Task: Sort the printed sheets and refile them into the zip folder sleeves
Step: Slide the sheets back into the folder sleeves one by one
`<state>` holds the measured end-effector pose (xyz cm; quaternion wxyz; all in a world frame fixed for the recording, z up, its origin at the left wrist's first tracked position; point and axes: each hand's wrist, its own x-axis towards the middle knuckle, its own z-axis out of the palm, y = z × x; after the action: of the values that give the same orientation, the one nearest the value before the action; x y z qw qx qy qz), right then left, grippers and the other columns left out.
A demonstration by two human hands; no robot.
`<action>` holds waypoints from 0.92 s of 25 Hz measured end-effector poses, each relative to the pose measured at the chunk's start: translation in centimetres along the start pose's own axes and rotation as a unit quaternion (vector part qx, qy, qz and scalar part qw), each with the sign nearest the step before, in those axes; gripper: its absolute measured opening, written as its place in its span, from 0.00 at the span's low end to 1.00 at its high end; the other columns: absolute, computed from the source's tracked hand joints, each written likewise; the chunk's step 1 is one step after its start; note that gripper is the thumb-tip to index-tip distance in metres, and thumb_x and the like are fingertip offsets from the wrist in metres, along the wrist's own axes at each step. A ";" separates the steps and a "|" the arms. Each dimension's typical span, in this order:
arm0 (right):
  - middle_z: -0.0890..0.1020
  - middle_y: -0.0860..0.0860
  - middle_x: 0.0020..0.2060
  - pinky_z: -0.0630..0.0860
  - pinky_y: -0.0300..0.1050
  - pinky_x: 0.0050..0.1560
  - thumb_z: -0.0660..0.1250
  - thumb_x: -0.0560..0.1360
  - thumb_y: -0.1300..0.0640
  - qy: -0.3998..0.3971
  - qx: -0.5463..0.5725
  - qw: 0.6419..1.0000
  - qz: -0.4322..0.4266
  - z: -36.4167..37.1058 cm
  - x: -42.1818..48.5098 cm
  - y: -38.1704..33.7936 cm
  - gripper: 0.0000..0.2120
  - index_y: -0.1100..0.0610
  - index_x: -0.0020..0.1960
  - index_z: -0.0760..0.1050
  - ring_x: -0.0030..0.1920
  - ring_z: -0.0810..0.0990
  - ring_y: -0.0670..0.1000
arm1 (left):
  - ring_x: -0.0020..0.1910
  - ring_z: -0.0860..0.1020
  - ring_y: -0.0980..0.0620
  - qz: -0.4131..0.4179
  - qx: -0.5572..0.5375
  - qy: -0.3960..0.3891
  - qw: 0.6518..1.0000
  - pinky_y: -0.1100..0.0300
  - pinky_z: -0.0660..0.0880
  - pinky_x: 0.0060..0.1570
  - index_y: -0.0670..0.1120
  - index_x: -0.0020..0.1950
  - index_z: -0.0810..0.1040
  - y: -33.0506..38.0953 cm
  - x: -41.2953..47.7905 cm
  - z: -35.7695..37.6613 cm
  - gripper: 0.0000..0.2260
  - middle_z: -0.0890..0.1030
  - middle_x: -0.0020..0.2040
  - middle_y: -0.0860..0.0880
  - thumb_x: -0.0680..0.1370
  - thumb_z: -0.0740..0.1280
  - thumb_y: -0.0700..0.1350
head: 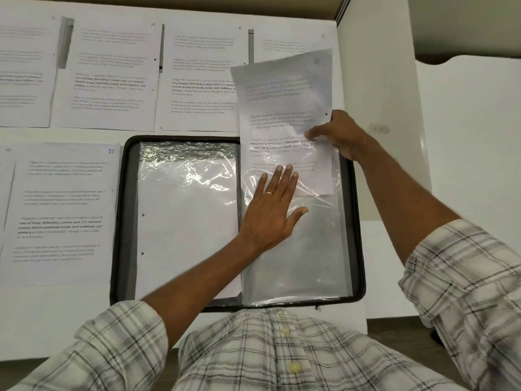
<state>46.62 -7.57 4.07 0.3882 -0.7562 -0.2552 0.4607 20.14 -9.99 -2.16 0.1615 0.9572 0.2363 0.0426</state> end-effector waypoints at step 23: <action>0.81 0.55 0.53 0.78 0.42 0.41 0.78 0.72 0.62 -0.051 -0.274 0.960 0.022 -1.8 3.5 -5.5 0.20 0.61 0.62 0.79 0.52 0.81 0.56 | 0.84 0.45 0.44 -0.023 -0.009 0.002 1.000 0.40 0.49 0.81 0.41 0.84 0.52 -0.3 -0.8 0.5 0.33 0.50 0.85 0.43 0.86 0.51 0.61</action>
<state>49.66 -2.48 7.36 0.1424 -0.8145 -0.3742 0.4198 19.42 -10.24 -2.74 0.1702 0.9501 0.2578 0.0431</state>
